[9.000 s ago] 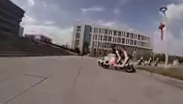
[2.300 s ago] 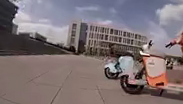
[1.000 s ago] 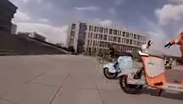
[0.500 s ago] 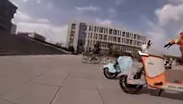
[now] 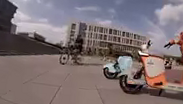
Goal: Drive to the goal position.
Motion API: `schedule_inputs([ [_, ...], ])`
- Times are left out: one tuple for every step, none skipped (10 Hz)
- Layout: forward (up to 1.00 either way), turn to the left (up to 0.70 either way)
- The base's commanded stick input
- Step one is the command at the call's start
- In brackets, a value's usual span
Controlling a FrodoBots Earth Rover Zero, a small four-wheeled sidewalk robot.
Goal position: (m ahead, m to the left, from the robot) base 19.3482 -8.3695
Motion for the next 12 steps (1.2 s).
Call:
schedule_inputs([
  [0.00,0.00],
  [0.00,0.00],
  [0.00,0.00],
  [0.10,0.00],
  [0.39,-0.01],
  [0.70,-0.01],
  [0.70,0.00],
  [0.70,0.00],
  [0.70,0.00],
  [0.70,0.00],
  [0.70,0.00],
  [0.70,0.00],
])
